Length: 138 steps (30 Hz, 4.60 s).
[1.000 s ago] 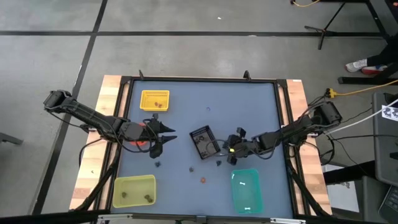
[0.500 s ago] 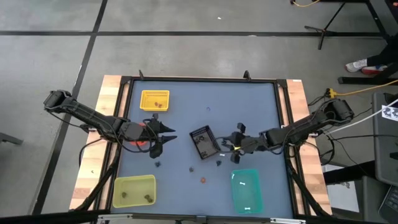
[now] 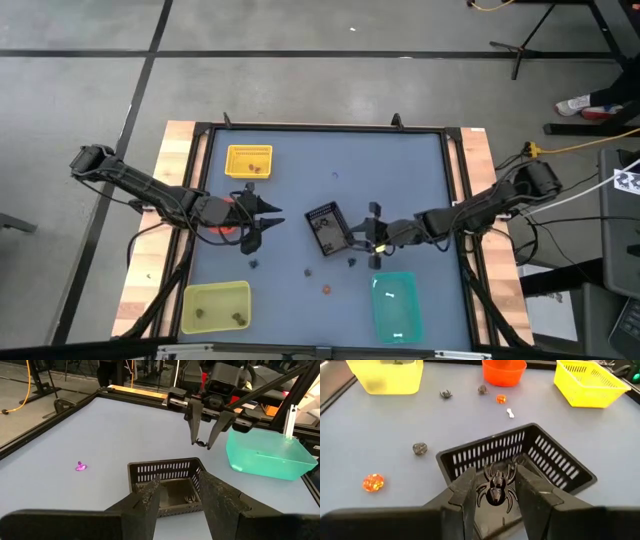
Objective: Sort Halloween decoration
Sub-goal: Put the black spider toy into the black bin, then put the violet witch hat into the top yellow bin
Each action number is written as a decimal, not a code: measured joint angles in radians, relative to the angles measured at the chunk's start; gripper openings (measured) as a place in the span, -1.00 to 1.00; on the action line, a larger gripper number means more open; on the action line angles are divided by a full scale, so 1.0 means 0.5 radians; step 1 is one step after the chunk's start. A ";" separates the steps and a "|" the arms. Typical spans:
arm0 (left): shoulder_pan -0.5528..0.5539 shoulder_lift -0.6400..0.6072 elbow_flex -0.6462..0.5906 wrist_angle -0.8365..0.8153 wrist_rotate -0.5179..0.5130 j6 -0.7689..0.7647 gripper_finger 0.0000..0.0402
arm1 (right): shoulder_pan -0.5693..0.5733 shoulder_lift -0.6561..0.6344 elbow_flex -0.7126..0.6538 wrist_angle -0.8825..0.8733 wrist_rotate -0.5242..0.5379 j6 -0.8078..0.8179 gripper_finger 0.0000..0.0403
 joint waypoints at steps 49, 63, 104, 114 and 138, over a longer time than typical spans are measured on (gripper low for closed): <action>0.000 0.000 0.000 -0.001 -0.002 0.002 -0.40 | -0.667 0.021 0.092 0.197 0.024 0.014 0.32; 0.000 0.000 0.000 -0.002 -0.003 0.002 -0.40 | -1.278 0.053 0.206 0.208 -0.348 0.015 0.16; 0.025 0.000 0.000 -0.033 -0.009 0.002 -0.40 | -1.270 0.975 0.442 0.320 -0.176 0.065 0.13; 0.025 0.000 0.000 -0.032 -0.009 0.002 -0.40 | -1.270 0.976 0.442 0.310 -0.192 0.065 0.13; 0.025 0.000 0.000 -0.032 -0.009 0.002 -0.40 | -1.271 0.976 0.441 0.277 -0.194 0.065 0.13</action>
